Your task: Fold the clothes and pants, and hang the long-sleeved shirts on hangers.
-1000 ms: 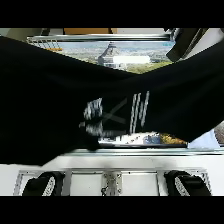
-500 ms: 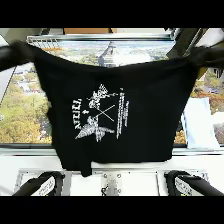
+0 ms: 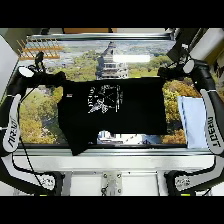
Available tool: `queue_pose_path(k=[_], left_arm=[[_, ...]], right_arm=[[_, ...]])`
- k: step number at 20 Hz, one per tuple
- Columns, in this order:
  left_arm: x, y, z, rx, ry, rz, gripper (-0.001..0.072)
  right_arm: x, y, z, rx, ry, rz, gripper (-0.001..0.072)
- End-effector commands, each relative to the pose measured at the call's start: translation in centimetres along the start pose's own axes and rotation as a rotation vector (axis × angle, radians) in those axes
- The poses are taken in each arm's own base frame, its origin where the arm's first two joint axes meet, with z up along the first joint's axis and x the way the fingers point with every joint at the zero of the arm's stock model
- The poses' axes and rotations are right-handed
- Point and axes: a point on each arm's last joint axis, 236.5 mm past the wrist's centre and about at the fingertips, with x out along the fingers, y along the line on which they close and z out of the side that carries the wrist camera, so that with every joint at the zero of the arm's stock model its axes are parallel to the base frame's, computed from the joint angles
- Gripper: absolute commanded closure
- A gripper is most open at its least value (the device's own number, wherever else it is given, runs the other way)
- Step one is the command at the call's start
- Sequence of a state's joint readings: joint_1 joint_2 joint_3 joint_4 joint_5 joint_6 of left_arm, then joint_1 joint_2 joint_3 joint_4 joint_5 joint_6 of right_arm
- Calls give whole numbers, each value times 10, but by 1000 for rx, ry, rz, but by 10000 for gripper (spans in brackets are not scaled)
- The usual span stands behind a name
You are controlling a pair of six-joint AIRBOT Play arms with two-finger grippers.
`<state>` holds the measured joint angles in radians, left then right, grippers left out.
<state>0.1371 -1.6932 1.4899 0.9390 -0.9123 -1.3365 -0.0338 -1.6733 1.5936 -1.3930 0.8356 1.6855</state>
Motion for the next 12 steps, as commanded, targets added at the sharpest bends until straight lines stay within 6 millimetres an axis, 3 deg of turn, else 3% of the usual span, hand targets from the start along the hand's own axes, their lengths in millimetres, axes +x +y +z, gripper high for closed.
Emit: queue_pose_path(k=[1,4,12], left_arm=[[18,16,3,-15,-20,24,698],[16,22,-1,-25,-1,28,698],[26,46,-67,-23,200,78,699]], right_arm=[[17,-3,14,87,-72,6,705],[18,-7,0,79,-16,-13,705],[34,-20,-101,52,206,-72,704]])
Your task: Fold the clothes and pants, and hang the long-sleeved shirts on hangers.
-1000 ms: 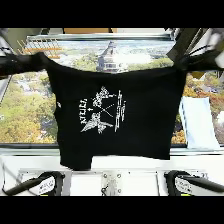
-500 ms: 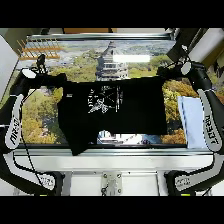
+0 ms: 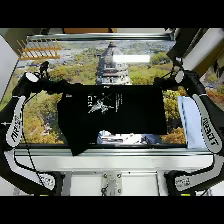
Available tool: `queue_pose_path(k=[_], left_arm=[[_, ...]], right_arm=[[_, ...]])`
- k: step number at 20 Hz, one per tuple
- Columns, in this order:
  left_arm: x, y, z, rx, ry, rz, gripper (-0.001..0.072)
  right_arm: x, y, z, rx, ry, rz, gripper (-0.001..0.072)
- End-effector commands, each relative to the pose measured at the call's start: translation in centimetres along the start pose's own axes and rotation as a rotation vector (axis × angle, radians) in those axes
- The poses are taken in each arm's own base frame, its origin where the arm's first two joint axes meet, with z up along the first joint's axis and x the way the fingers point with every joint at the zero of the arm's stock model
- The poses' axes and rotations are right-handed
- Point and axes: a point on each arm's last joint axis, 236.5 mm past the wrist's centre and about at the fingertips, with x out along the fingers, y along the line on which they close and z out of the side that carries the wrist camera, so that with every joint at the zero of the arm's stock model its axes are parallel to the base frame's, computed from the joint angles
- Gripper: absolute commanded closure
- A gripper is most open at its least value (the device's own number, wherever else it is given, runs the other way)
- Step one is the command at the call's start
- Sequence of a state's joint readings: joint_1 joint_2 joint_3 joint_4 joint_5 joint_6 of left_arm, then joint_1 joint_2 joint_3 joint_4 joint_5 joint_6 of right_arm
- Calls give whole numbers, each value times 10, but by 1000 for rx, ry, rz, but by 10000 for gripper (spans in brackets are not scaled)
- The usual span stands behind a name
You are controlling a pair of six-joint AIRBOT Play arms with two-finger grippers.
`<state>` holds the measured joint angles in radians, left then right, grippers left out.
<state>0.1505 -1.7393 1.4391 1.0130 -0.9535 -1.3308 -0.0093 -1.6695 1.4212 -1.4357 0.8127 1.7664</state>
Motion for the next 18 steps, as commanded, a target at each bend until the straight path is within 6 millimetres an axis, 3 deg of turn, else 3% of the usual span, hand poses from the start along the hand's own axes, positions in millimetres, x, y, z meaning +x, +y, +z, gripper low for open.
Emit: queue_pose_path(k=[1,4,6,8,11,13,15,18], left_arm=[[11,10,-31,-25,84,12,699],[14,11,-42,-34,115,9,698],[11,9,-39,-46,111,5,674],[-2,6,-27,-57,97,-2,210],[-41,1,-11,-44,37,-4,202],[-65,4,-22,-63,6,7,202],[-77,8,-55,-96,33,13,203],[-80,9,-114,-136,115,12,202]], right_arm=[[10,-6,-40,-1,93,-21,705],[11,-7,-58,11,159,-22,701],[6,-6,-64,17,187,-19,671],[-8,-4,-62,7,186,-16,169],[-59,-2,-43,-70,111,-25,145],[-95,-13,-52,-131,117,-62,145],[-118,-34,-84,-97,170,-90,145],[-128,-73,-150,133,244,-136,144]])
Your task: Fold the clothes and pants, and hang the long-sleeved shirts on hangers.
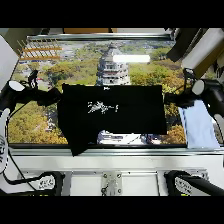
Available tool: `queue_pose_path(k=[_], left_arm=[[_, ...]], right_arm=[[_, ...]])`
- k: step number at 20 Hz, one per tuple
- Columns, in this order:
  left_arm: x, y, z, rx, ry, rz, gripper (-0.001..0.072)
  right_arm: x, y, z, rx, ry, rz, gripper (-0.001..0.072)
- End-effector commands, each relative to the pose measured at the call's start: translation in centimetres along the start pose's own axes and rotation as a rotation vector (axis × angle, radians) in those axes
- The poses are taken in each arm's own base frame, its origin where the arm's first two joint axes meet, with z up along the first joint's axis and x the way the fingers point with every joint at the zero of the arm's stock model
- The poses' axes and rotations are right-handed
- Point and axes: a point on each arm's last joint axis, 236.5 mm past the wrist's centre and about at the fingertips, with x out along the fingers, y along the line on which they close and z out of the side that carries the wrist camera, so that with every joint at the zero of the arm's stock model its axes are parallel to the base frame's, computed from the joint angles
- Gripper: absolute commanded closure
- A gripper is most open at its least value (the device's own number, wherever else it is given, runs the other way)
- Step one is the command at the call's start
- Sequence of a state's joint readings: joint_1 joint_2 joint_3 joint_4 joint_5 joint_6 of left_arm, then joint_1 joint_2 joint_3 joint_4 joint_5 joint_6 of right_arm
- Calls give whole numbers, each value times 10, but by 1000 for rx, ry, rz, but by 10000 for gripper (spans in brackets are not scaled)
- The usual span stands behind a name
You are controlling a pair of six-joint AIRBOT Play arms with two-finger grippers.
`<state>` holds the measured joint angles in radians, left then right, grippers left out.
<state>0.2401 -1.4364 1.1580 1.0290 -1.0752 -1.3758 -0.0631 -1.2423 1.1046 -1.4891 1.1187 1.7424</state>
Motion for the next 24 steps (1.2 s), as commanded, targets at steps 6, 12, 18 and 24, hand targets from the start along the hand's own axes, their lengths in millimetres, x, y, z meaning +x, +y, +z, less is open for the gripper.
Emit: queue_pose_path(k=[6,12,18,24], left_arm=[[6,1,-119,-34,139,1,202],[14,-12,-145,18,163,-2,202],[17,-18,-147,40,166,-5,202],[7,17,-138,-82,141,54,202]], right_arm=[[37,-39,-155,633,213,105,144],[72,-27,-153,770,110,185,146],[89,-8,-135,673,22,195,215],[89,-5,-127,642,-15,203,703]])
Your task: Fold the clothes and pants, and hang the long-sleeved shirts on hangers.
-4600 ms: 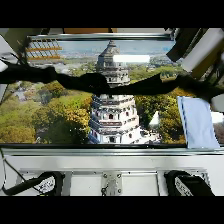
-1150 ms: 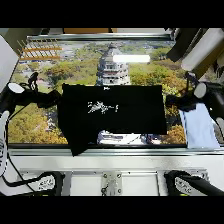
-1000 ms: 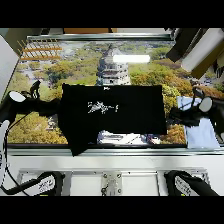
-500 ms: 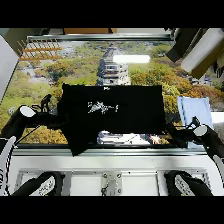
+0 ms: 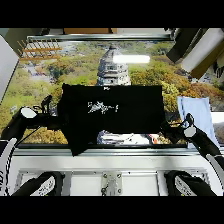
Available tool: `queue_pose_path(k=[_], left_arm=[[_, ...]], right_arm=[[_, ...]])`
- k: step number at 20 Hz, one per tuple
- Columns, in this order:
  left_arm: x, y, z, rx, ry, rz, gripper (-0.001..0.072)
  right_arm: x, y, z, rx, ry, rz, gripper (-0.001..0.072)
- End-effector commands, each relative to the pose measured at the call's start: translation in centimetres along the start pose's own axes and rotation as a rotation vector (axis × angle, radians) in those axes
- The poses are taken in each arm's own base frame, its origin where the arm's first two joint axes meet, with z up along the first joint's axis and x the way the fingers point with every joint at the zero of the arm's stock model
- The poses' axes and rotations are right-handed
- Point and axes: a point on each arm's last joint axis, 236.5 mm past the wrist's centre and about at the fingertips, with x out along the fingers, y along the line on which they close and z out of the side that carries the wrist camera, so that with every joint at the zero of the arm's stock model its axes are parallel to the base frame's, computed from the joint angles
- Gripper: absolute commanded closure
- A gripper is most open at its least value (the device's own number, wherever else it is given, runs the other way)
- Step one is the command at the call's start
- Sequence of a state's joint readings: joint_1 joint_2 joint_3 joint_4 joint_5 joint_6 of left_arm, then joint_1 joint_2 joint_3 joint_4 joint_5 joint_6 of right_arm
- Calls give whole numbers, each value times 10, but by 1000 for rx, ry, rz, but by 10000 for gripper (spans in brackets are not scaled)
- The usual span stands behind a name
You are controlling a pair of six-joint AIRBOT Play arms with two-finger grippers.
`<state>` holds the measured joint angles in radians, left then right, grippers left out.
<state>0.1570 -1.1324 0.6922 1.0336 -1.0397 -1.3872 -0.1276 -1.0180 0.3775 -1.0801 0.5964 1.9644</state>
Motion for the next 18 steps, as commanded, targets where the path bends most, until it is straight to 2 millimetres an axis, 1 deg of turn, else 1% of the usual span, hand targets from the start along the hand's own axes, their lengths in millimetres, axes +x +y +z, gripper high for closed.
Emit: queue_pose_path(k=[1,2,3,6,8,11,13,15,16,17,18], left_arm=[[-9,41,-4,-124,8,87,202],[-8,56,-13,-173,27,116,202],[-3,64,-22,-210,44,117,202],[15,76,-52,-270,89,120,202],[26,70,-61,-297,90,80,202],[34,53,-58,-315,59,-9,202],[38,45,-57,-274,59,-4,202],[47,33,-62,-213,89,0,202],[51,28,-63,-178,111,8,248],[53,23,-63,-148,133,10,479],[53,18,-62,-133,147,4,645]], right_arm=[[0,5,3,-9,-19,15,703],[0,5,3,-8,-18,17,703],[0,5,2,-9,-18,16,702],[0,5,2,-8,-17,17,703],[0,5,3,-8,-18,17,702],[0,5,2,-8,-17,17,702],[0,5,2,-8,-17,17,702],[0,5,2,-7,-14,16,703],[-1,5,0,-8,-9,15,702],[-2,5,0,-10,-9,16,702],[-4,7,1,-13,-15,23,703]])
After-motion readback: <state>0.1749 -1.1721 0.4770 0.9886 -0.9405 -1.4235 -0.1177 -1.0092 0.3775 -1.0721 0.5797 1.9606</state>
